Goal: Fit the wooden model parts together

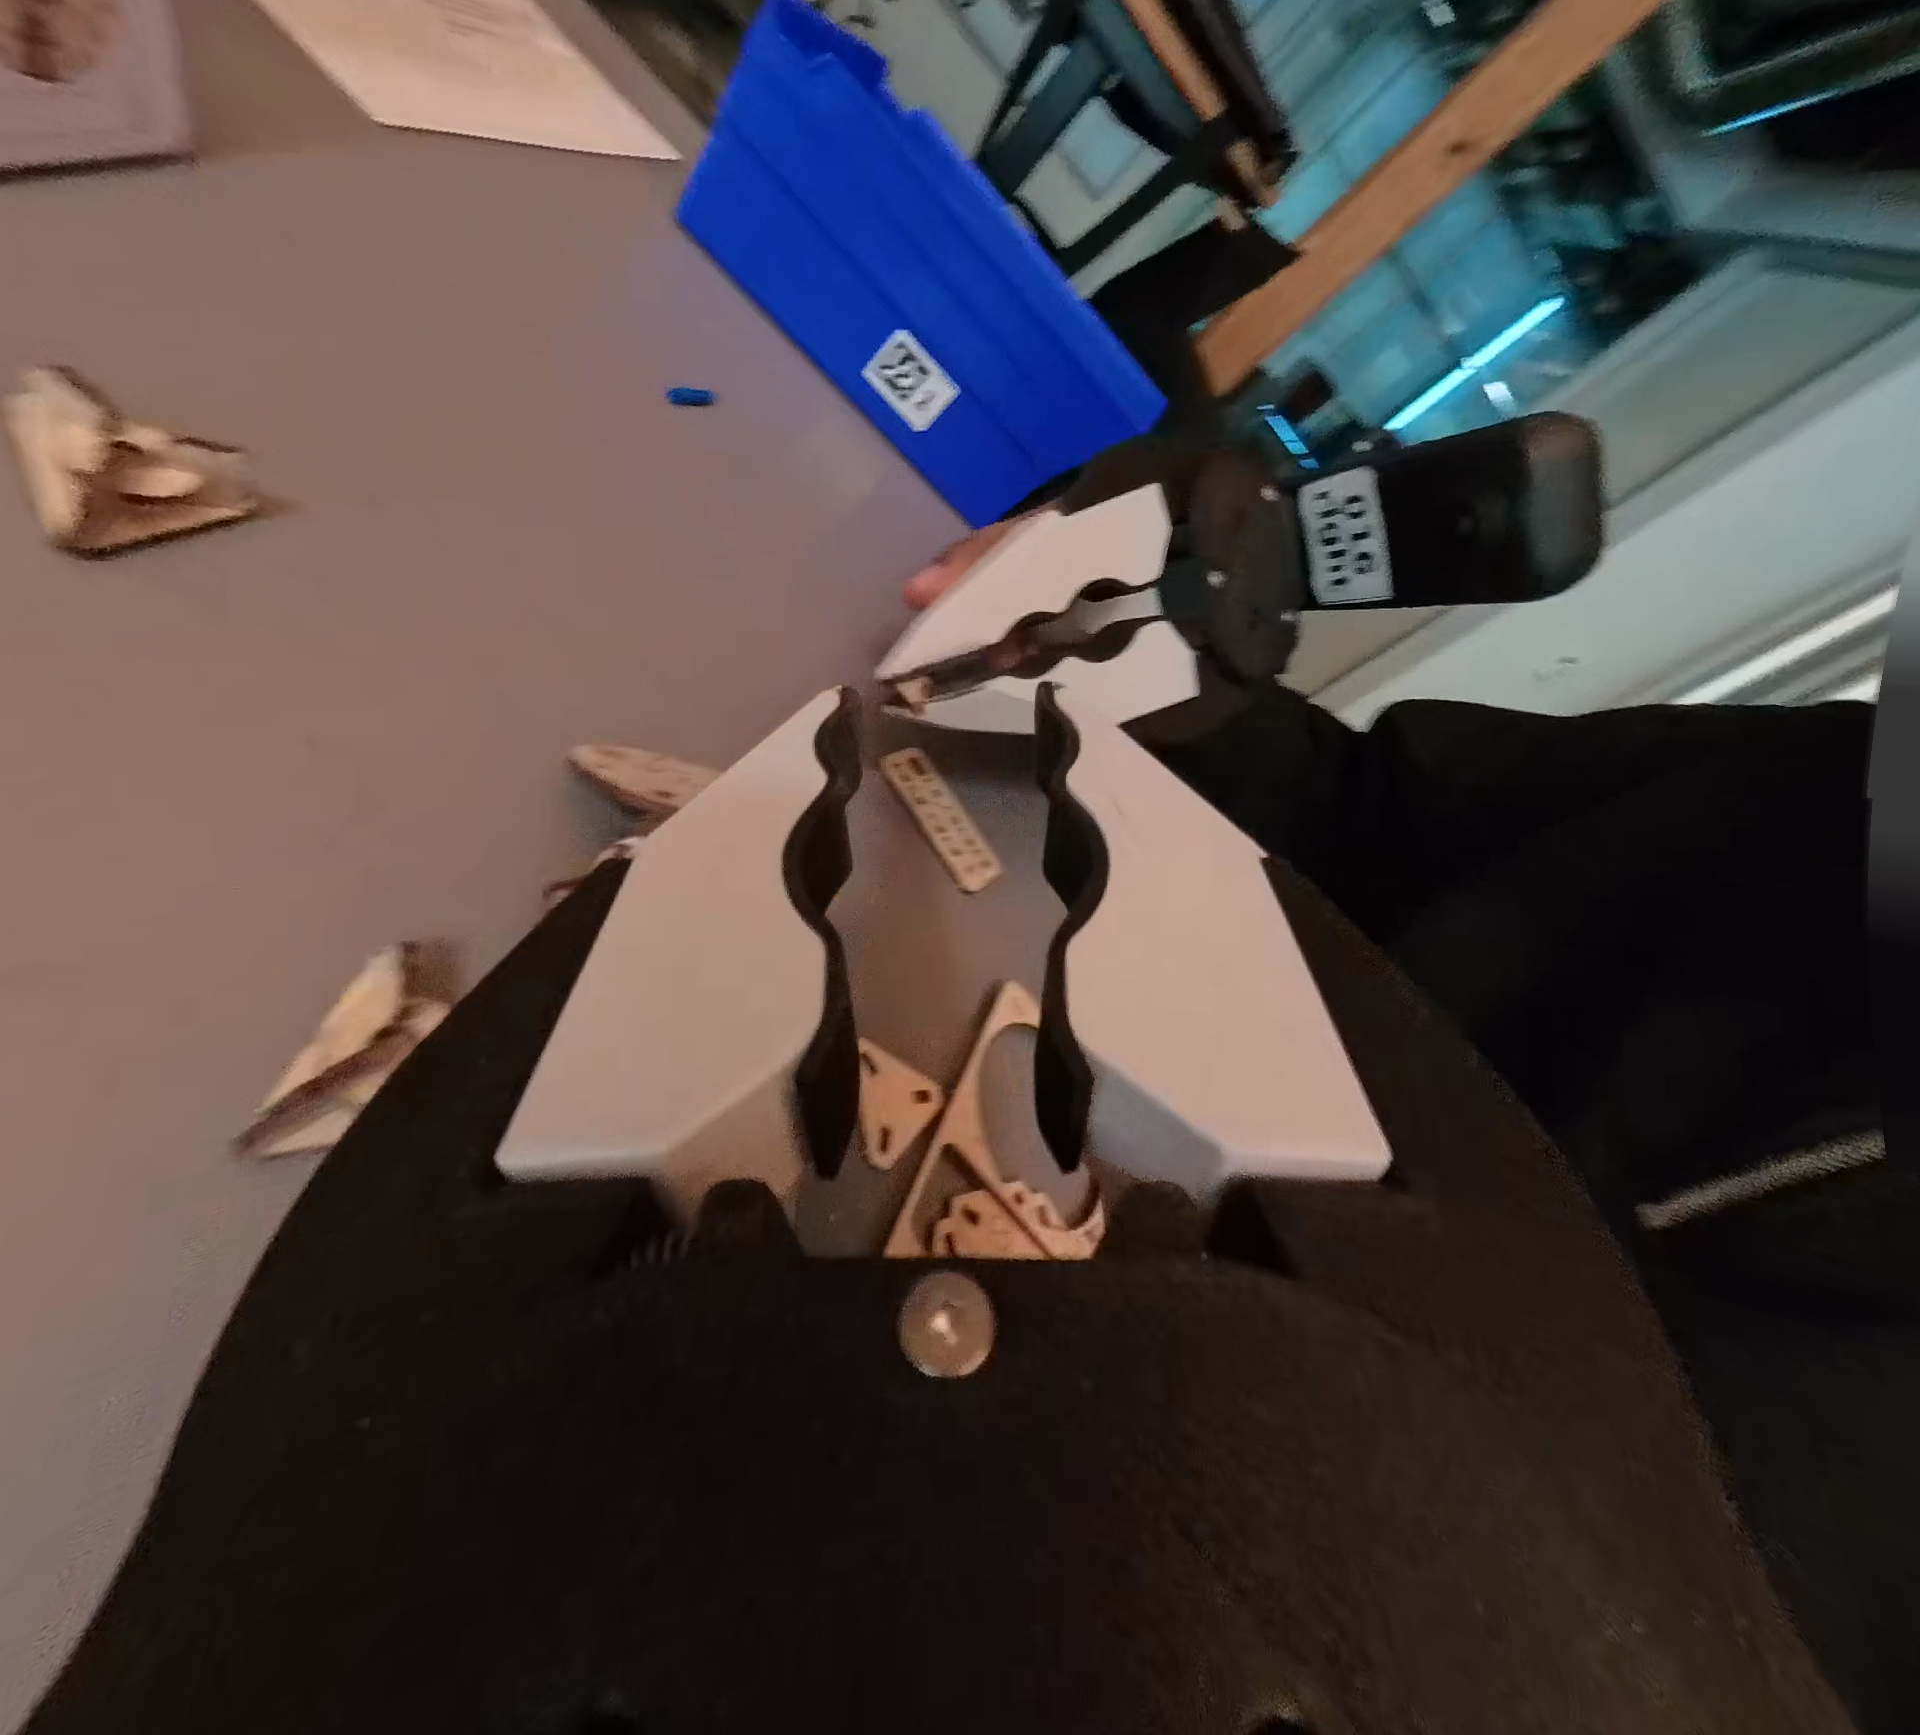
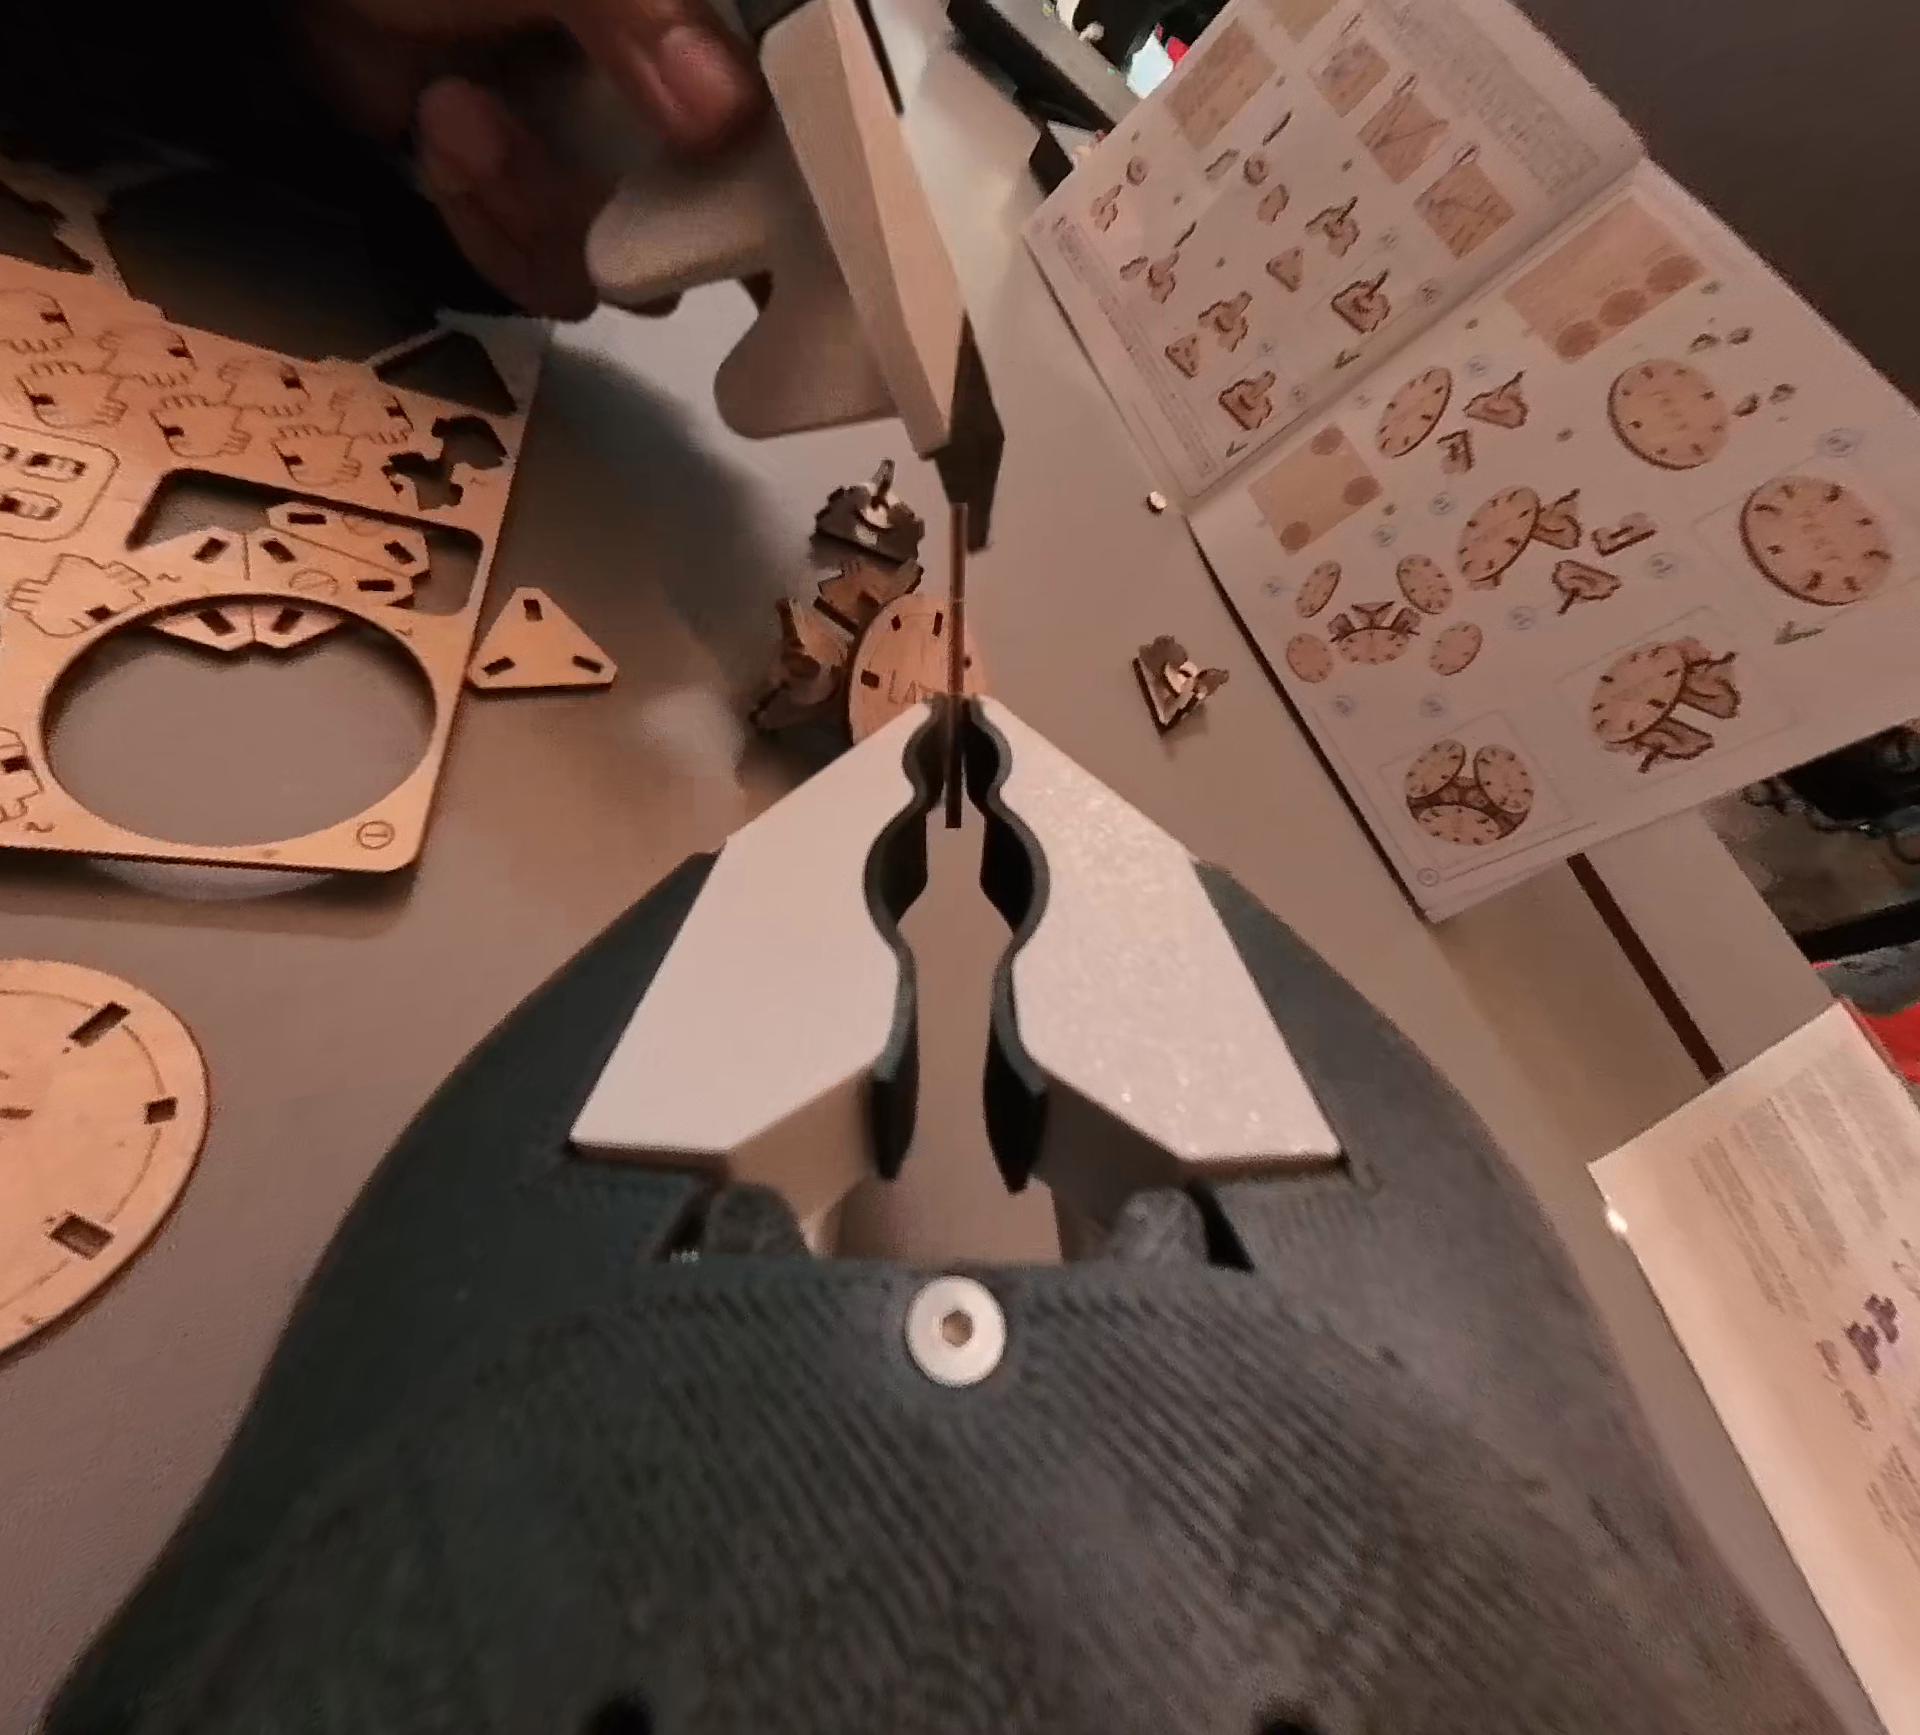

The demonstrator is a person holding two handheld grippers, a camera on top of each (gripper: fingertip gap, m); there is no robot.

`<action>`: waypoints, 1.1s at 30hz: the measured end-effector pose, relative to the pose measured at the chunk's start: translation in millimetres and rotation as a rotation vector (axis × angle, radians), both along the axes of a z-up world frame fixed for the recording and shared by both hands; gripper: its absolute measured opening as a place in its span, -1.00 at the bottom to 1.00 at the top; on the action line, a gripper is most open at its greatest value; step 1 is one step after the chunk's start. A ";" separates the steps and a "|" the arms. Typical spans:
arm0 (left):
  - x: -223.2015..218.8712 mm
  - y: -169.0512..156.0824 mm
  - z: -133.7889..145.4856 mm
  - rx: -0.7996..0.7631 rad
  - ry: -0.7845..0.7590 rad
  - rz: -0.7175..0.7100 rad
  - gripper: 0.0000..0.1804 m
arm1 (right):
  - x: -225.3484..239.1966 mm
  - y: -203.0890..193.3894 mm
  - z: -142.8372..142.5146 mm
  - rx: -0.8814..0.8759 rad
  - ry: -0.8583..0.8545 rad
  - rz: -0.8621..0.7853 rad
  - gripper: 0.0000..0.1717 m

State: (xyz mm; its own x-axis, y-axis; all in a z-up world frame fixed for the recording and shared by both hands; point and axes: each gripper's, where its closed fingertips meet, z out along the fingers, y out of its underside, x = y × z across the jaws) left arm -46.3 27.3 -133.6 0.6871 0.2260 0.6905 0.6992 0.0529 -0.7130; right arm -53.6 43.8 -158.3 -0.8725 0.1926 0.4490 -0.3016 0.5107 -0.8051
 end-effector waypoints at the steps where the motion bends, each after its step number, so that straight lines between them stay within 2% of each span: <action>1: 2.9 3.4 2.0 0.029 -0.021 -0.020 -0.63 | 1.2 -0.4 2.3 -0.009 0.007 0.005 -1.00; 5: 6.2 10.7 0.1 0.034 -0.023 -0.026 -0.75 | 8.2 -3.4 13.2 -0.050 0.064 0.034 -0.99; 7: 7.4 12.5 3.6 0.051 -0.018 -0.026 -0.96 | 11.2 -4.2 18.3 -0.070 0.094 0.045 -0.99; 8: 7.0 12.3 5.3 0.060 -0.019 -0.020 -0.97 | 12.0 -4.0 21.1 -0.081 0.112 0.049 -0.99; 12: 13.9 12.8 17.8 0.178 -0.085 -0.076 -0.98 | 22.0 -3.6 36.1 -0.180 0.167 0.117 -0.98; 15: 20.3 14.0 22.5 0.263 -0.167 -0.136 -0.98 | 28.8 -4.0 41.0 -0.228 0.192 0.159 -0.87; 18: 24.6 16.8 21.9 0.258 -0.183 -0.165 -0.99 | 31.1 -6.1 37.1 -0.220 0.144 0.169 -0.88; 21: 26.8 16.6 28.3 0.285 -0.174 -0.175 -0.98 | 35.2 -5.7 46.8 -0.298 0.089 0.191 -0.88; 26: 25.1 15.4 27.0 0.310 -0.198 -0.175 -0.99 | 35.6 -3.6 50.4 -0.306 0.120 0.190 -0.86; 33: 29.9 19.9 28.8 0.340 -0.220 -0.209 -0.99 | 39.9 -4.2 55.9 -0.348 0.046 0.216 -0.89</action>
State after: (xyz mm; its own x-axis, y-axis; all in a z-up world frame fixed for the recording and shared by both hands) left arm -16.3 47.3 -104.7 0.5228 -0.1671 0.8359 0.8524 0.0997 -0.5132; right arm -13.8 39.5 -102.4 -0.8900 0.1546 0.4291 -0.4120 0.1308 -0.9017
